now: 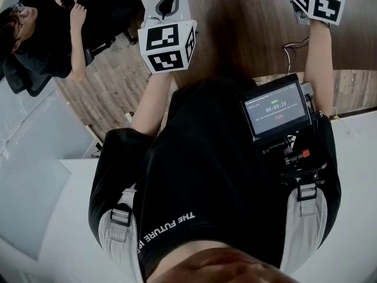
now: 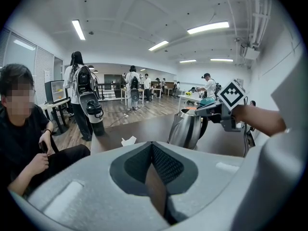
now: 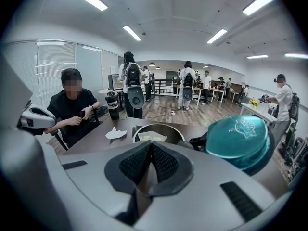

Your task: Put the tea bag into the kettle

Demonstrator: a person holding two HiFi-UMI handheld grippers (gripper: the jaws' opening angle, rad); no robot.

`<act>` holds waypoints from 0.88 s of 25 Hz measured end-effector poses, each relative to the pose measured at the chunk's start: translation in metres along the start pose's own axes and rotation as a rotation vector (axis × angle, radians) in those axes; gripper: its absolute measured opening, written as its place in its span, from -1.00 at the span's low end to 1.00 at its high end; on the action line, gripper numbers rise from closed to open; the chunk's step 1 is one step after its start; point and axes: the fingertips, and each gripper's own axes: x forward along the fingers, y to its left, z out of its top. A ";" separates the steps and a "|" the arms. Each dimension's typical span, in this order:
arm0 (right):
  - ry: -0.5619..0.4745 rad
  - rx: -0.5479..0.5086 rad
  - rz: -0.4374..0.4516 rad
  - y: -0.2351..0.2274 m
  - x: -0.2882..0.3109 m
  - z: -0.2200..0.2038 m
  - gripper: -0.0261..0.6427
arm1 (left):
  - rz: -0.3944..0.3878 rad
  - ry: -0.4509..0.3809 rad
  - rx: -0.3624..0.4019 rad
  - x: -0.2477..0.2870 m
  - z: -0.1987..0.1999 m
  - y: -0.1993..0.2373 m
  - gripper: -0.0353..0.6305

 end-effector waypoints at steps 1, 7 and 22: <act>-0.003 0.006 0.005 0.001 0.000 0.000 -0.90 | -0.001 0.001 0.000 0.000 0.000 0.000 -0.88; 0.000 -0.007 0.017 0.005 0.002 0.001 -0.89 | -0.004 -0.002 -0.001 0.000 0.001 -0.003 -0.88; -0.013 0.004 -0.005 0.005 0.006 0.000 -0.89 | 0.001 -0.009 -0.003 -0.001 0.004 0.000 -0.88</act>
